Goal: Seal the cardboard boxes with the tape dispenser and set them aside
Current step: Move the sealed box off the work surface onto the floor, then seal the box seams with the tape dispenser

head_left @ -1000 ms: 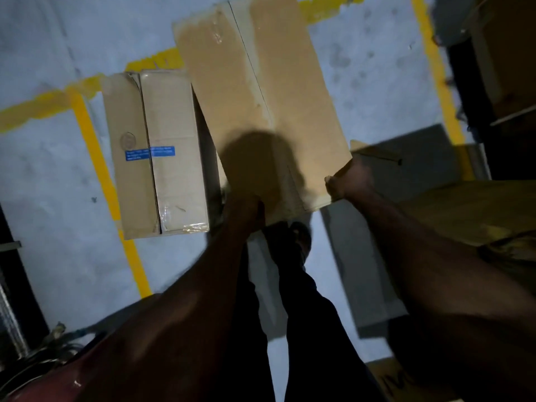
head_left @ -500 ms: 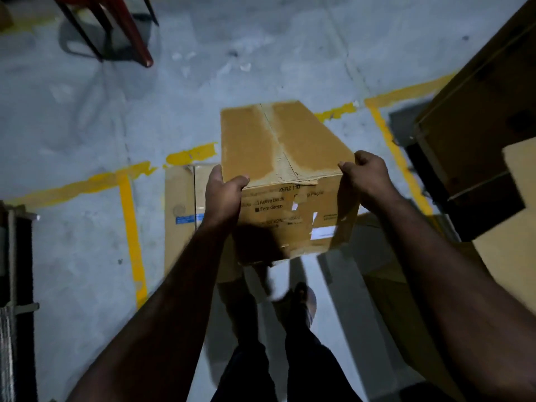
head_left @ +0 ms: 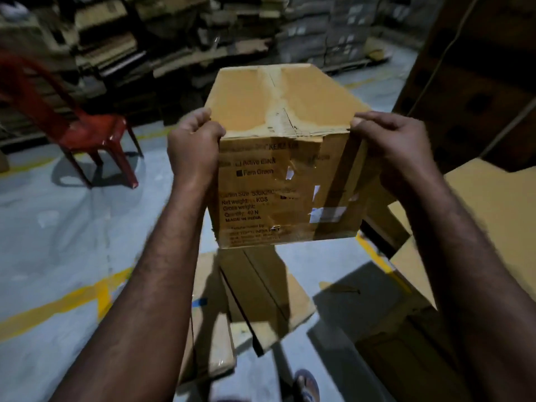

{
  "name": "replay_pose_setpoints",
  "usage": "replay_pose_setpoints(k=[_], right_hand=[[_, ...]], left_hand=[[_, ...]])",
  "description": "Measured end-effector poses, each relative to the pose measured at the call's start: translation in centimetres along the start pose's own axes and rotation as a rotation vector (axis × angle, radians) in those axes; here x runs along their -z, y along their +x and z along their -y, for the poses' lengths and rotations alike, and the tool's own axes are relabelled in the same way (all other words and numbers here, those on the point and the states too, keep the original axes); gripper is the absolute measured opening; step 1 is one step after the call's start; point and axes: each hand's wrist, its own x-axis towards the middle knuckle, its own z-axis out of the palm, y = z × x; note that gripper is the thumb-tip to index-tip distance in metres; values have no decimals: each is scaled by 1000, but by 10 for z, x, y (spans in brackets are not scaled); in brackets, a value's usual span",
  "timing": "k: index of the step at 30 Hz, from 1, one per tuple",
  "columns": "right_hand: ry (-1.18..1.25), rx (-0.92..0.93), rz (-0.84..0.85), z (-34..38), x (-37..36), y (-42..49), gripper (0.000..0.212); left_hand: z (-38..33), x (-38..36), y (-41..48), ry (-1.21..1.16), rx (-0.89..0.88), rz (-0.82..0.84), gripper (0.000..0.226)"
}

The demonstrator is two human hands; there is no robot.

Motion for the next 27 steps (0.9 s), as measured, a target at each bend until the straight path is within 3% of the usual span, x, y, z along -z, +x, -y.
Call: replay_pose_setpoints(k=[5, 10, 14, 22, 27], right_hand=[[-56, 185, -180, 54, 67, -30, 48], [-132, 278, -398, 66, 136, -70, 46], [-219, 261, -557, 61, 188, -107, 42], [-321, 111, -848, 19, 261, -190, 36], [-330, 58, -970, -20, 310, -225, 54]], left_hand=[[-74, -43, -15, -103, -181, 69, 16], [-104, -103, -52, -229, -168, 158, 10], [-115, -156, -93, -313, -128, 290, 17], [-108, -250, -180, -239, -152, 595, 32], [-81, -301, -242, -227, -107, 690, 39]])
